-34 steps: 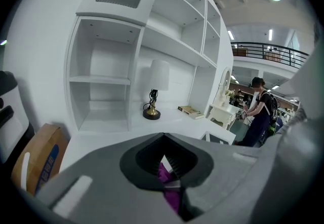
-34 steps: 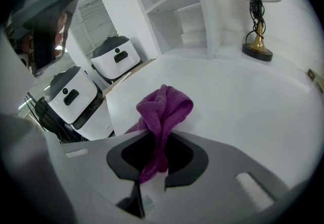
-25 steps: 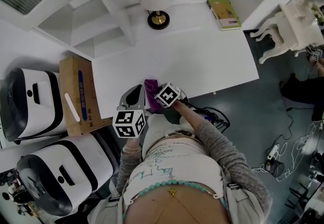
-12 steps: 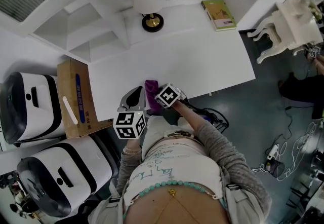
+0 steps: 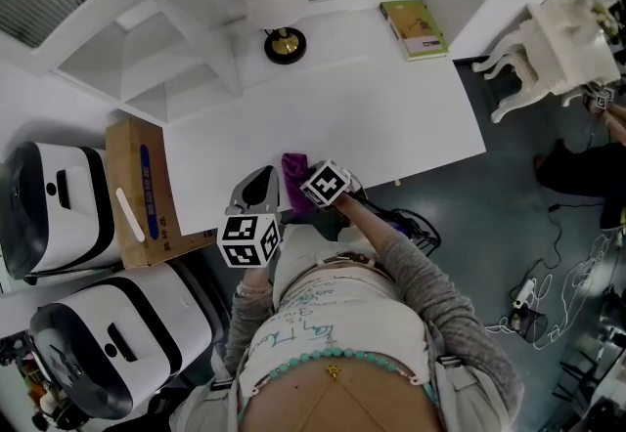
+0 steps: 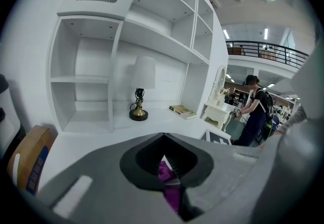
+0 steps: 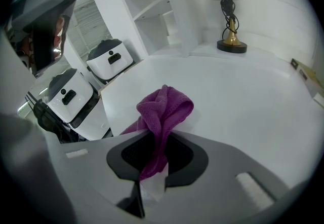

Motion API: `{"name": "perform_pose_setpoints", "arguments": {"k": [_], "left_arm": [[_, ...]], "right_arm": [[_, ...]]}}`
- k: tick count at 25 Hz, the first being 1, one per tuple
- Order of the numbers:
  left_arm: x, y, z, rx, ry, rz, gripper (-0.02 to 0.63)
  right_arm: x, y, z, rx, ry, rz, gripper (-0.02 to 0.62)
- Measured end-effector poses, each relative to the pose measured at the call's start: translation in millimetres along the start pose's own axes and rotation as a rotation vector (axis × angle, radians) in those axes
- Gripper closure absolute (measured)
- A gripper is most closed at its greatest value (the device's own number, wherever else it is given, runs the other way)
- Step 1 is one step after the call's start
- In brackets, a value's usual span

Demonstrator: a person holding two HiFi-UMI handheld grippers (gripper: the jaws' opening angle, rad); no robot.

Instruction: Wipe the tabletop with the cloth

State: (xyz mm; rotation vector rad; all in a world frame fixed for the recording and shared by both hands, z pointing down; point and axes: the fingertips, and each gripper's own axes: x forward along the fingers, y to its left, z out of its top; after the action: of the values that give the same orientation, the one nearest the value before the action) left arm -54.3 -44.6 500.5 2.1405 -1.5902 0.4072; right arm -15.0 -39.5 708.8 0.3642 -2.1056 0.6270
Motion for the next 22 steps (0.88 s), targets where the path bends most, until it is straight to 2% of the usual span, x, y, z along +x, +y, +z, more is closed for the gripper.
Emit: {"name": "perform_pose_setpoints", "arguments": {"k": [22], "left_arm": [[20,-55,7,0.024,0.001,-0.002,0.604]], "right_arm": [[-35,-48,-37,0.002,0.022,-0.024,0.508]]}}
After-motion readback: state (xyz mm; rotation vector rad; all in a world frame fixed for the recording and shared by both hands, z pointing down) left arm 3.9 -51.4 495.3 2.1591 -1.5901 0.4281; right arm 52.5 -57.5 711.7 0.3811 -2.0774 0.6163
